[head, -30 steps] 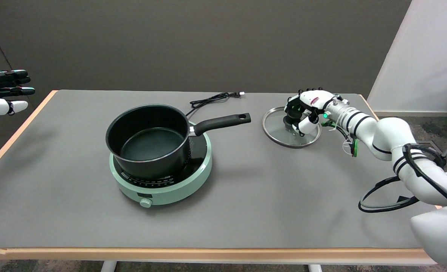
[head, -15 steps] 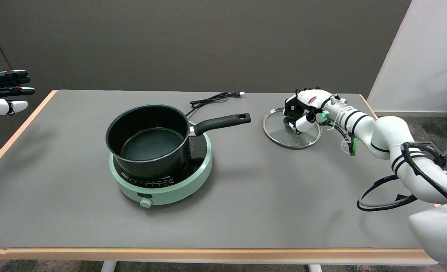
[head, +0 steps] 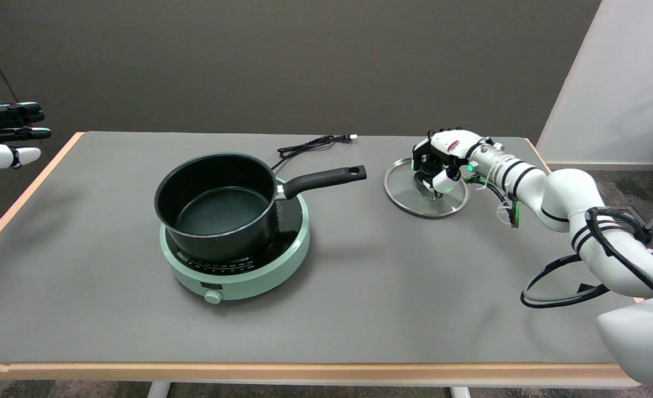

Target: Pick up the pot lid.

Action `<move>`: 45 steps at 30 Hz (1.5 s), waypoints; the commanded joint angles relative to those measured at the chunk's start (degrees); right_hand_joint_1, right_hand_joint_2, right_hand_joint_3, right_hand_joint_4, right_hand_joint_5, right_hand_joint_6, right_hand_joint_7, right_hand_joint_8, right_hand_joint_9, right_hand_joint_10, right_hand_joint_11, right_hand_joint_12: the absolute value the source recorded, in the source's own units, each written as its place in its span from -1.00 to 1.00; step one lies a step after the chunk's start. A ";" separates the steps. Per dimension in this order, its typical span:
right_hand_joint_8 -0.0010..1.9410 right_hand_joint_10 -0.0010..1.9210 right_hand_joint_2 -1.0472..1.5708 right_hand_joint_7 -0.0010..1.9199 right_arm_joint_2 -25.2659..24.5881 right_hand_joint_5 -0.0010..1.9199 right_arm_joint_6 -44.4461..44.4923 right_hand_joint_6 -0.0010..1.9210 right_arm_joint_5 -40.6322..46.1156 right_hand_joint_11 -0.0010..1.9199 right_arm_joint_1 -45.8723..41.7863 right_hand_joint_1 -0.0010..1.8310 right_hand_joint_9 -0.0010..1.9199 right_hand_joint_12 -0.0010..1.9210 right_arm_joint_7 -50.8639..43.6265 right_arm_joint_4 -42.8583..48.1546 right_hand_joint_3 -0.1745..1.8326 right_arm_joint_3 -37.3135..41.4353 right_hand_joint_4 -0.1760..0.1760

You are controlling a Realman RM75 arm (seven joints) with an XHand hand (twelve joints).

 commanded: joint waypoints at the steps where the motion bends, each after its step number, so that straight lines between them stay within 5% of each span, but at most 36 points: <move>1: -0.24 0.13 0.46 -0.05 0.02 -0.22 -0.69 0.00 0.39 -0.36 -0.28 0.37 -0.14 0.91 -0.16 0.31 0.03 0.32 1.00; 2: -0.19 0.13 0.40 -0.07 0.02 -0.21 -0.69 0.00 0.39 -0.38 -0.31 0.40 -0.11 0.98 -0.16 0.39 0.15 0.32 1.00; 5: -0.18 0.24 0.47 -0.07 0.02 -0.25 -0.69 0.06 0.47 -0.43 -0.44 0.37 -0.17 1.00 -0.05 0.62 0.02 0.43 1.00; 6: 0.20 0.18 0.57 -0.11 0.02 -0.22 -0.67 0.02 0.47 -0.39 -0.44 0.44 -0.13 1.00 0.03 0.71 -0.45 0.48 1.00; 7: 0.28 0.19 0.59 -0.11 0.02 -0.21 -0.59 0.02 0.47 -0.41 -0.47 0.47 -0.11 1.00 0.11 0.76 -0.56 0.48 1.00; 22: 0.48 0.79 0.57 -0.20 -0.14 -0.43 -0.21 0.39 0.63 -0.60 -0.60 0.45 -0.20 1.00 0.24 0.76 -0.39 0.56 1.00; 26: 0.52 0.82 0.56 -0.21 -0.14 -0.43 -0.61 0.40 0.63 -0.53 -0.60 0.45 -0.21 1.00 0.24 0.68 -0.34 0.56 1.00; 28: 0.43 0.79 0.51 -0.22 -0.14 -0.41 -0.69 0.37 0.63 -0.50 -0.68 0.62 -0.23 1.00 0.24 0.78 -0.23 0.64 0.99; 45: 0.44 0.78 0.45 -0.17 -0.14 -0.41 -3.15 0.41 0.63 -0.34 -0.57 0.63 -0.22 1.00 3.98 8.63 -0.12 0.11 0.95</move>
